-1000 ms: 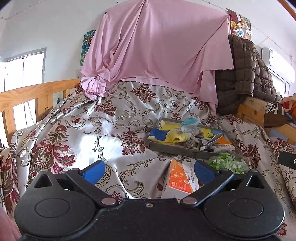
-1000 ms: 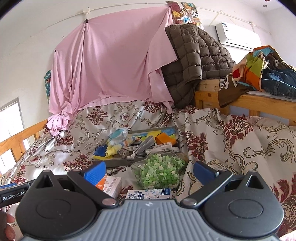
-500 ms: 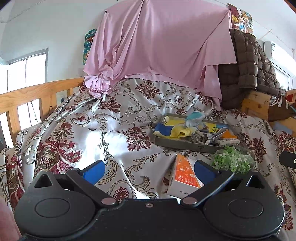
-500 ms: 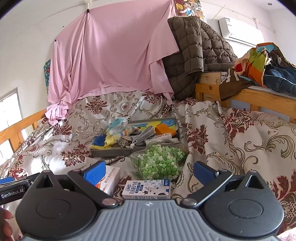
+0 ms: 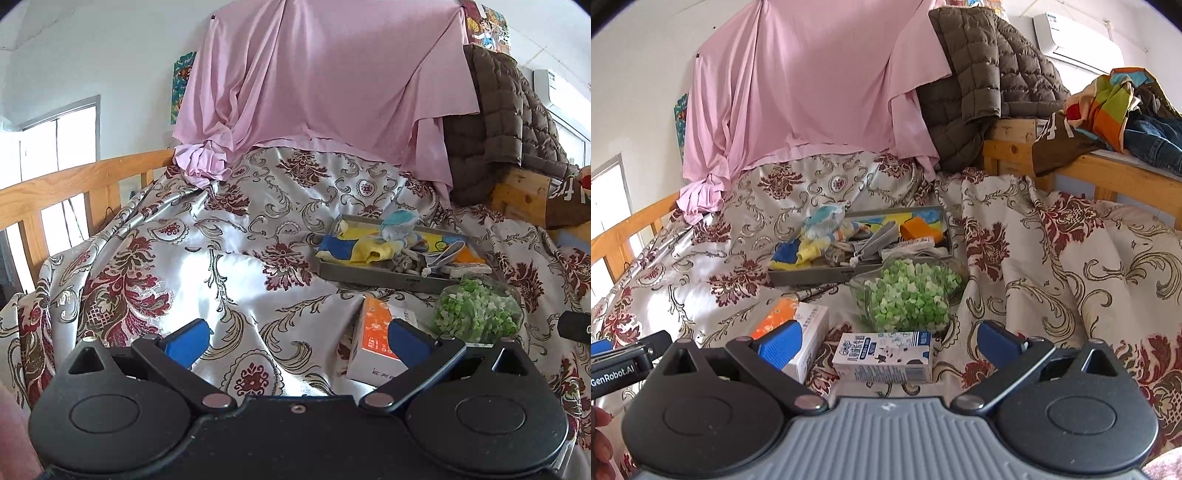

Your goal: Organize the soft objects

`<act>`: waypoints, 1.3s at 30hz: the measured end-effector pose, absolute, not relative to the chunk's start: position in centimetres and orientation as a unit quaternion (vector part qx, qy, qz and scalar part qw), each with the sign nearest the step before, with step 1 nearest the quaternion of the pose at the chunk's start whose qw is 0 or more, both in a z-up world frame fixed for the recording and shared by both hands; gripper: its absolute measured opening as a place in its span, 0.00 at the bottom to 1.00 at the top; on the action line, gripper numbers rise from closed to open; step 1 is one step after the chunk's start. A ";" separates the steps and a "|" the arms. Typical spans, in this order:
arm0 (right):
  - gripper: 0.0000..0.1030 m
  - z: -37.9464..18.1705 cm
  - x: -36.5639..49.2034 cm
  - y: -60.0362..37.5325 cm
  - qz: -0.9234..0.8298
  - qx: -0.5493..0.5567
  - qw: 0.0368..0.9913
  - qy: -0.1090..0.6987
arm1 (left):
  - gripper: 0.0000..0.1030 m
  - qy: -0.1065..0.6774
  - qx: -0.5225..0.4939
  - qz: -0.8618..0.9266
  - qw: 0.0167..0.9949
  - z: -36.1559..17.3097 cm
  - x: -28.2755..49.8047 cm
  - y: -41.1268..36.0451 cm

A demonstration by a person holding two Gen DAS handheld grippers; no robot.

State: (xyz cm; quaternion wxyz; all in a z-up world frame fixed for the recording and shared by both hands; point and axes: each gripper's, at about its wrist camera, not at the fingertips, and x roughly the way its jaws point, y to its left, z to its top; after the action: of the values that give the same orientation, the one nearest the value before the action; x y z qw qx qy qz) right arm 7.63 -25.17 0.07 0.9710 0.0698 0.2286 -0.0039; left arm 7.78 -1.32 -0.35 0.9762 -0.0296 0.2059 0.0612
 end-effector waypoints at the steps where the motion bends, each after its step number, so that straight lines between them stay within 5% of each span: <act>1: 1.00 0.0 7.6 -25.2 -0.004 0.069 0.971 0.230 | 0.99 0.207 -0.029 0.062 0.976 -0.4 7.8 -1.3; 39: 1.00 -1.5 9.4 -24.8 -0.017 0.059 0.950 0.305 | 0.99 0.276 0.003 0.078 0.958 -1.9 9.3 -2.0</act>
State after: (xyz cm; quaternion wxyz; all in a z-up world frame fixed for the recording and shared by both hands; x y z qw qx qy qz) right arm 9.41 -24.78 -1.53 0.9502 0.0589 0.3055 -0.0172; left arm 9.31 -1.96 -1.92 0.9580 0.0031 0.2759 0.0784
